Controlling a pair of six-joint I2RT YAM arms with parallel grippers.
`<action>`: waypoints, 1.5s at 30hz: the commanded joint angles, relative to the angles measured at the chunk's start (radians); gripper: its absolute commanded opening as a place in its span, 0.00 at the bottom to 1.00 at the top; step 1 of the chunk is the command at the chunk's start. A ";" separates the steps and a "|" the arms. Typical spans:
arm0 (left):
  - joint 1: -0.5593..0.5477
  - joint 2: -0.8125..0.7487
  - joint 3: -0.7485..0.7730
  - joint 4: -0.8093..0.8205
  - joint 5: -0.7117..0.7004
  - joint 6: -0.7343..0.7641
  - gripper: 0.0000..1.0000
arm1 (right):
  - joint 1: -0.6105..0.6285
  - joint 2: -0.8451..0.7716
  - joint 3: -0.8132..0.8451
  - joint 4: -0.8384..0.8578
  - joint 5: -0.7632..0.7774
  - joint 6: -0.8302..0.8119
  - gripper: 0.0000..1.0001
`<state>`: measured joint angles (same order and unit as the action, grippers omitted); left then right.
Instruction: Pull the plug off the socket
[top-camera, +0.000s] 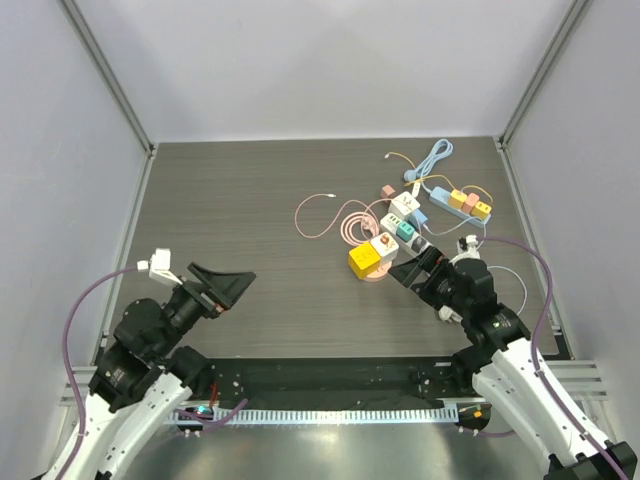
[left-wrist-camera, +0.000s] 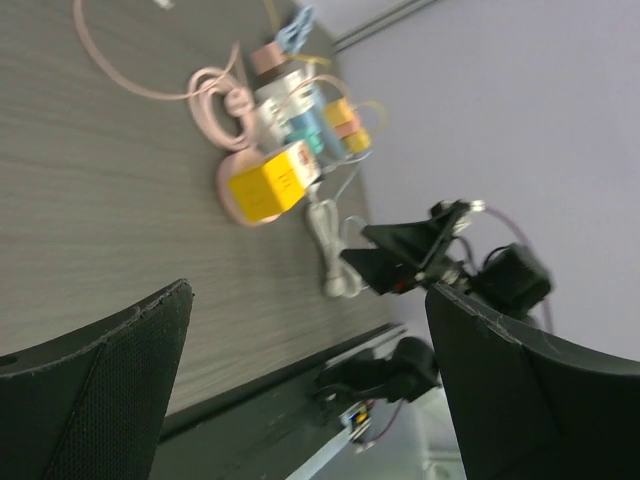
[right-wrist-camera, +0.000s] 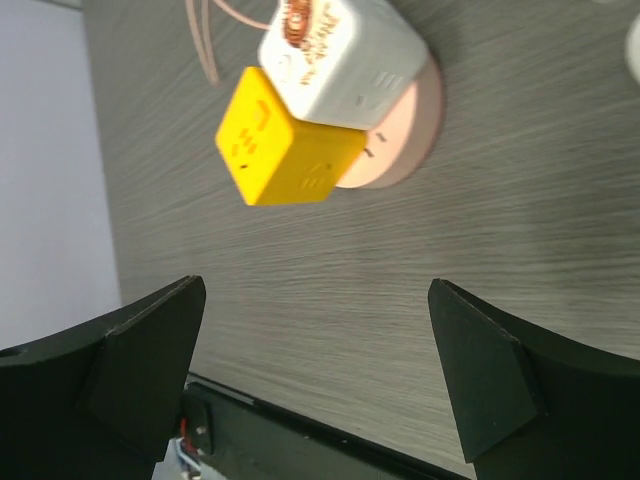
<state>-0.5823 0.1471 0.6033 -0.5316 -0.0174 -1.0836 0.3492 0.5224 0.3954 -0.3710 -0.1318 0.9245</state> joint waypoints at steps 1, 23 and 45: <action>-0.002 0.028 0.056 -0.225 0.011 0.131 1.00 | -0.004 -0.007 0.048 -0.117 0.115 -0.058 1.00; -0.019 0.839 0.229 0.045 0.281 0.252 1.00 | -0.004 0.286 0.195 -0.296 0.218 -0.091 1.00; -0.275 1.563 0.747 0.166 0.137 0.950 0.99 | -0.004 0.116 0.191 -0.207 0.031 -0.214 0.99</action>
<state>-0.8581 1.7084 1.3273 -0.4358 0.1303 -0.3050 0.3492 0.6769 0.5854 -0.5678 -0.0734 0.7197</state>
